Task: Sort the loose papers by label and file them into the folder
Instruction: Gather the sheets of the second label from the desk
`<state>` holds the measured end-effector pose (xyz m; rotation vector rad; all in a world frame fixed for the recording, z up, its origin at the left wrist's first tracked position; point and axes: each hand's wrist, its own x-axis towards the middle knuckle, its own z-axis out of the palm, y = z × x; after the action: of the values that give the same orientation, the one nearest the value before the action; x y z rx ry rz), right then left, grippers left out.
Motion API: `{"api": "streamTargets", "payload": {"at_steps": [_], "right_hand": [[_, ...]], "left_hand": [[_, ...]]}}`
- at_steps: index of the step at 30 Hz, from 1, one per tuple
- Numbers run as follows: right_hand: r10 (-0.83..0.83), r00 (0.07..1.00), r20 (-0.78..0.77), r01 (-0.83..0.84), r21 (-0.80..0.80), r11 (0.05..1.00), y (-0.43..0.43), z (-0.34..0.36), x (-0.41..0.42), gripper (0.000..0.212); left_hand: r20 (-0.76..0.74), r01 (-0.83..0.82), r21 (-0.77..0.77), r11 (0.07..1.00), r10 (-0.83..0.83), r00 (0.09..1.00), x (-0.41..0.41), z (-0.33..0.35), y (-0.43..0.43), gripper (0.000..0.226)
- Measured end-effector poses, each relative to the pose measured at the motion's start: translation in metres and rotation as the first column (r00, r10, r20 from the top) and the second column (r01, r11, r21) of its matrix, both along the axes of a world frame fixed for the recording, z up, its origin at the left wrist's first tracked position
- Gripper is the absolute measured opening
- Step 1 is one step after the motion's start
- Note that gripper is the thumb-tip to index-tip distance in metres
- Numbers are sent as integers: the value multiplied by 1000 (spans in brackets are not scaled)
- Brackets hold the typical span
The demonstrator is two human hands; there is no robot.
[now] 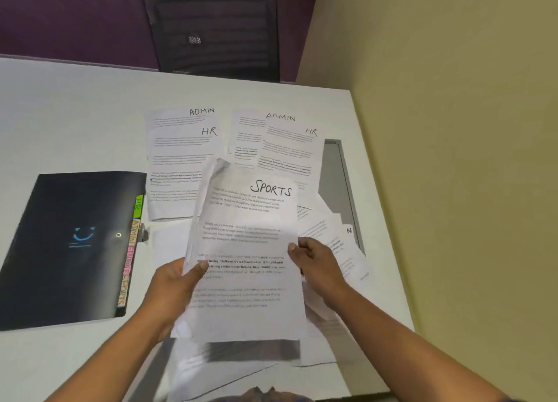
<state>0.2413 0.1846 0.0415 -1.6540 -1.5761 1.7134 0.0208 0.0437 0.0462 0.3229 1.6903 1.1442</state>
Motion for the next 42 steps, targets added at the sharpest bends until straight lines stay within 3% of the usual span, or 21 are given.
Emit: {"api": "streamTargets", "payload": {"at_steps": [2, 5, 8, 10, 13, 16, 19, 21, 24, 27, 33, 38, 42], "right_hand": [[-24, 956, 292, -7, 106, 994, 29, -17, 20, 34], [-31, 730, 683, -81, 132, 988, 56, -41, 55, 66], [37, 535, 844, -182, 73, 981, 52, -42, 66, 84], [36, 494, 869, -229, 90, 969, 50, -45, 68, 85], [54, 543, 838, -141, 27, 990, 54, -47, 72, 79], [71, 581, 811, -144, 16, 989, 56, -44, 76, 49], [38, 825, 563, -64, 26, 998, 49, -45, 70, 24], [106, 911, 398, -79, -83, 993, 38, -44, 61, 28], [164, 912, 375, -144, -83, 986, 27, -46, 53, 34], [67, 942, 330, -42, -83, 996, 22, -49, 55, 34], [-28, 967, 254, 56, -100, 993, 19, -46, 64, 13], [201, 924, 325, -215, 6, 977, 15, -42, 68, 16], [28, 929, 369, -62, 81, 995, 6, -34, 92, 16]], "left_hand": [[-5, -43, 3, 999, 43, 999, -3, -2, 0, 17], [-2, -81, -5, 997, 81, 997, -1, -1, -3, 16], [4, -137, -5, 990, 137, 991, -2, -2, -9, 16], [21, -173, -8, 985, 173, 985, -2, -6, -13, 16], [51, -225, -18, 974, 225, 973, -4, -9, -17, 17], [71, -242, -9, 970, 242, 968, -2, -9, -19, 16], [73, -248, 6, 969, 247, 966, 0, -9, -20, 14], [73, -251, 1, 968, 251, 965, 1, -11, -20, 16], [83, -258, -5, 966, 257, 963, 3, -14, -20, 16], [92, -252, 9, 968, 250, 964, 6, -11, -16, 13], [113, -233, 26, 972, 228, 967, 8, -10, -11, 14], [111, -227, 27, 973, 223, 968, 10, -9, -11, 13], [97, -245, 18, 969, 242, 965, 5, -10, -12, 15]]}}
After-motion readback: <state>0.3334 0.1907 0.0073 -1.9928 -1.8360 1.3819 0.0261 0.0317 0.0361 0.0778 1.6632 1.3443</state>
